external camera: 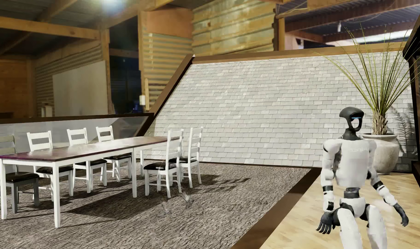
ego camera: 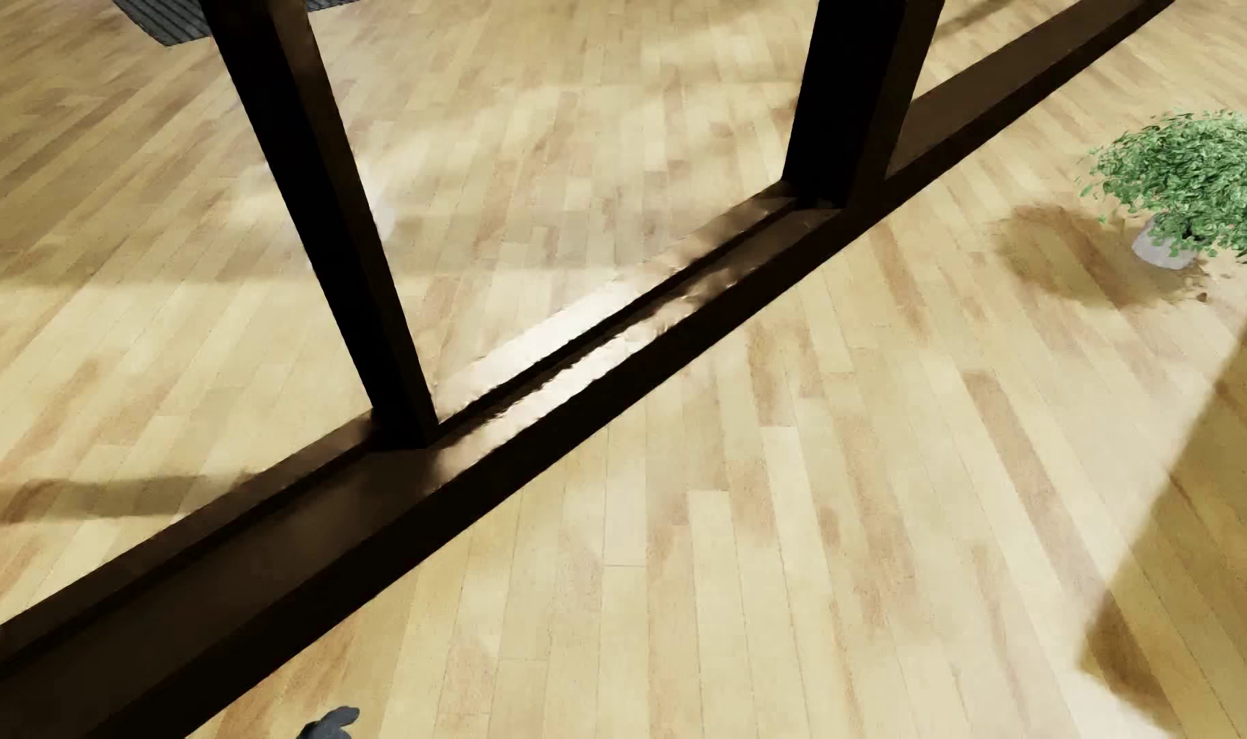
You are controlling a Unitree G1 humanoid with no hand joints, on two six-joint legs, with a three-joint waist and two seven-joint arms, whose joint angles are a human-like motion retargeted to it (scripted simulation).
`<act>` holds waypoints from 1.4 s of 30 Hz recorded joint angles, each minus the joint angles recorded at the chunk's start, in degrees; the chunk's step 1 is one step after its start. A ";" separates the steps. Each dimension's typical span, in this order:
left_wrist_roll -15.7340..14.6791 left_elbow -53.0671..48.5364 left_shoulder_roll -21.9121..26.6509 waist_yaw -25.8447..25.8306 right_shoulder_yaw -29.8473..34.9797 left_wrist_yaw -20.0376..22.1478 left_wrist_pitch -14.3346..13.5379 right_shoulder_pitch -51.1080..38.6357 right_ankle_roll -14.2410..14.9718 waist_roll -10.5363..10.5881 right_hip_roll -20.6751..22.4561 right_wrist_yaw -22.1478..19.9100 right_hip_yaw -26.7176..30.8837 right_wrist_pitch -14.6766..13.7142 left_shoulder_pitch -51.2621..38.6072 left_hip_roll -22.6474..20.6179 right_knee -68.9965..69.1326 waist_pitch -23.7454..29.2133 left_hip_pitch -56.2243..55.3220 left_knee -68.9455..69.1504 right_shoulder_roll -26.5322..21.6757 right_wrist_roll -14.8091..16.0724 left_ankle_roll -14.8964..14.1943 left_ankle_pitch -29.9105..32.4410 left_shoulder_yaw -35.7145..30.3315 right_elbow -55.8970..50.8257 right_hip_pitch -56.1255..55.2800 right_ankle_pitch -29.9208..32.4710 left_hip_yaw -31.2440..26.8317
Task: Approach the table
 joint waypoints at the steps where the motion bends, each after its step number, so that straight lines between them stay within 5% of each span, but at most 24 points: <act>1: -0.29 4.48 -0.66 0.40 0.08 -0.80 2.76 -3.20 -0.51 0.95 1.00 -1.69 -0.51 -0.59 0.97 2.57 -1.03 -0.08 -5.40 7.63 -0.26 0.86 0.80 1.93 1.92 -0.92 1.80 -1.08 0.51; 2: 1.16 7.44 -0.51 1.06 -0.21 -2.89 3.17 -7.36 -0.89 1.86 1.94 -2.96 -0.40 -1.09 2.74 4.21 -2.09 -0.20 -10.36 12.48 -0.97 2.32 1.72 -0.44 1.60 -1.10 3.38 -1.99 1.18; 5: 8.75 7.51 -0.47 3.96 0.11 -7.41 -2.88 -20.12 -1.52 3.80 3.78 -4.95 1.88 -0.84 11.66 5.62 -4.87 -0.69 -20.71 10.69 -3.56 5.40 3.45 -4.16 -2.54 -1.48 7.77 -4.45 5.35; 9: 4.00 3.88 -4.81 6.63 0.64 -8.95 -4.53 -27.50 -2.11 4.90 4.40 -9.83 2.50 -0.79 19.48 2.36 -6.12 -2.01 -20.23 -27.11 -6.22 12.06 2.79 -4.82 4.57 -10.82 12.43 -9.09 17.88; 11: 7.80 5.29 -3.93 6.22 1.29 -11.03 -4.75 -27.01 -2.11 4.84 4.08 -12.08 1.00 -1.87 20.00 1.99 -2.71 -2.47 -16.01 -37.11 -8.26 18.10 9.95 -2.26 1.36 -16.40 13.73 -12.62 30.20; 14: 14.55 6.39 -2.36 5.68 -0.17 -13.27 -5.61 -20.80 -1.46 2.85 0.88 -14.28 -2.95 -0.55 16.27 -0.99 16.23 -1.98 -14.43 -33.14 -10.44 24.77 9.78 -7.64 -3.26 -22.60 8.75 -8.34 28.15; 16: 13.73 1.92 -3.64 5.32 -1.35 -10.90 -6.97 -15.38 0.53 0.63 -2.89 -13.46 -4.22 2.24 14.20 -4.66 36.63 -1.34 -13.14 -32.10 -9.73 26.18 8.97 -10.08 -2.16 -21.89 -0.69 0.88 25.70; 18: 9.19 -5.43 -4.36 4.58 -0.07 -7.51 -10.86 -10.53 2.06 -1.70 -4.76 -9.78 -3.61 3.95 12.97 -8.44 48.90 -0.79 -11.26 -33.56 -9.12 24.00 8.19 -10.88 -1.57 -16.65 -8.28 2.15 21.56; 21: 2.14 -13.69 -4.84 2.87 2.95 -3.40 -14.50 -4.77 2.94 -4.28 -1.39 -0.20 1.24 2.62 10.92 -12.39 45.17 -0.66 -8.16 -38.06 -7.90 15.46 6.07 -9.79 -0.71 -4.20 -12.95 -2.41 11.54; 22: 1.00 -15.78 -4.69 2.20 3.39 -3.03 -15.37 -3.42 4.39 -4.76 1.71 4.27 5.68 1.16 10.51 -13.15 38.61 -0.75 -8.00 -38.36 -7.25 12.88 5.25 -9.89 -1.29 0.07 -12.30 -4.42 7.73; 24: 0.93 -18.20 -3.74 0.88 2.60 -3.99 -16.46 -0.36 6.16 -4.94 9.67 12.53 23.27 -2.67 9.54 -14.81 19.74 -0.97 -8.89 -37.47 -6.29 8.62 4.04 -10.50 -3.24 4.64 -5.77 -4.58 -0.79; 25: 1.31 -18.49 -3.34 0.62 1.73 -4.59 -16.24 1.19 4.85 -4.67 10.51 14.59 30.15 -3.95 8.90 -15.92 11.91 -0.97 -9.62 -36.76 -5.63 6.75 3.79 -10.70 -3.96 4.72 -1.40 -5.45 -4.92; 26: 1.84 -18.22 -3.10 0.93 0.84 -4.69 -15.45 2.47 3.77 -4.20 8.29 14.33 29.86 -4.44 8.19 -17.34 6.64 -0.73 -11.21 -34.43 -4.87 5.15 3.70 -11.09 -4.43 3.80 1.57 -7.99 -8.60; 28: 3.08 -17.67 -2.63 2.07 0.29 -3.66 -12.38 3.45 2.95 -2.25 3.96 8.55 21.17 -4.17 7.55 -19.93 -1.72 0.36 -18.47 -23.81 -3.37 2.83 2.72 -8.88 -3.99 1.15 4.30 -8.29 -15.01; 31: 0.95 -15.42 -2.80 3.18 1.67 -2.19 -8.92 -0.98 3.41 1.34 1.48 1.11 10.38 -1.79 12.03 -18.94 -3.36 1.71 -31.72 -7.08 -7.93 -0.31 -6.55 -1.14 -0.74 2.71 4.88 -8.70 -10.31; 33: 0.09 -10.85 -0.57 3.92 3.09 -3.47 -6.87 -7.25 3.31 2.84 0.33 3.49 5.85 -1.16 16.57 -13.60 -5.19 1.52 -35.23 -6.81 -13.91 -4.80 -4.58 -3.30 1.63 5.37 6.49 -8.78 -3.89; 35: 0.23 -4.47 0.73 4.90 4.80 -3.63 -1.60 -14.69 3.63 3.56 -0.60 5.22 2.70 -0.59 19.69 -10.06 -7.62 0.86 -34.73 -15.12 -18.15 -9.60 -4.06 -2.22 5.80 6.17 8.69 -8.78 -3.24; 38: 4.48 4.23 2.58 6.08 14.43 -2.22 5.18 -26.39 4.18 3.27 -1.80 3.29 -1.41 -6.98 22.54 -5.14 -10.13 0.11 -30.27 -36.57 -20.13 -17.02 -3.55 -0.21 9.45 4.41 11.77 -9.39 -7.01; 40: 10.43 6.66 3.80 6.43 18.89 -4.11 4.29 -32.70 4.70 2.85 -2.44 0.21 -5.72 -10.05 22.91 -0.12 -10.15 0.29 -29.76 -44.79 -17.47 -17.06 -2.03 -0.51 7.29 0.53 13.63 -10.80 -3.97; 42: 10.72 5.60 3.47 6.62 20.56 -7.40 0.83 -35.64 5.80 2.58 -3.46 -4.33 -11.88 -9.84 20.80 4.34 -9.35 0.92 -32.21 -44.63 -13.09 -13.51 -0.50 -1.37 8.45 -6.01 15.64 -12.85 4.49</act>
